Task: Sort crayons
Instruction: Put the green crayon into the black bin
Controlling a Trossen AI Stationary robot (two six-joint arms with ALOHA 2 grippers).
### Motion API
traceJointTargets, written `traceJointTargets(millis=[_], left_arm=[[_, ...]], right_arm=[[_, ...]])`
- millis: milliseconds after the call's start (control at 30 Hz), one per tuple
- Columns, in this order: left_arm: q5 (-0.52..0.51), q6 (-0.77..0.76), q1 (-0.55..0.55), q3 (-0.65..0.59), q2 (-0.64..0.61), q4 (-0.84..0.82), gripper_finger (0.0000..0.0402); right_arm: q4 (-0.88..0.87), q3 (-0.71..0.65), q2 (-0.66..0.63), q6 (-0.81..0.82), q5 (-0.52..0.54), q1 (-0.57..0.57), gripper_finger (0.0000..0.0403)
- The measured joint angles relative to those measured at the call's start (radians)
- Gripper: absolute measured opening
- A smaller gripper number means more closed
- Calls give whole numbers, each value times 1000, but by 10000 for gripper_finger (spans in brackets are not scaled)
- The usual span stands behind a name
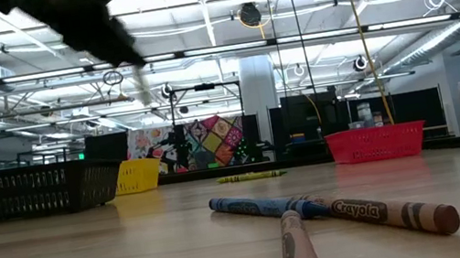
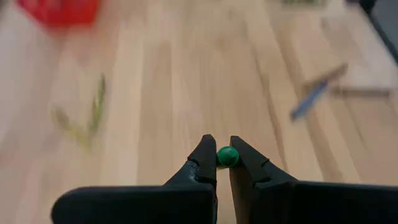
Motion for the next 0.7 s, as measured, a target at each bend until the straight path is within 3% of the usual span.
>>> traceJointTargets(millis=[267, 700], left_arm=[[0, -84, 0, 0, -26, -271, 10], [21, -141, 0, 0, -26, -553, 17]], right_arm=[[-6, 0, 0, 0, 0, 0, 109], [-9, 0, 0, 0, 0, 0, 109]])
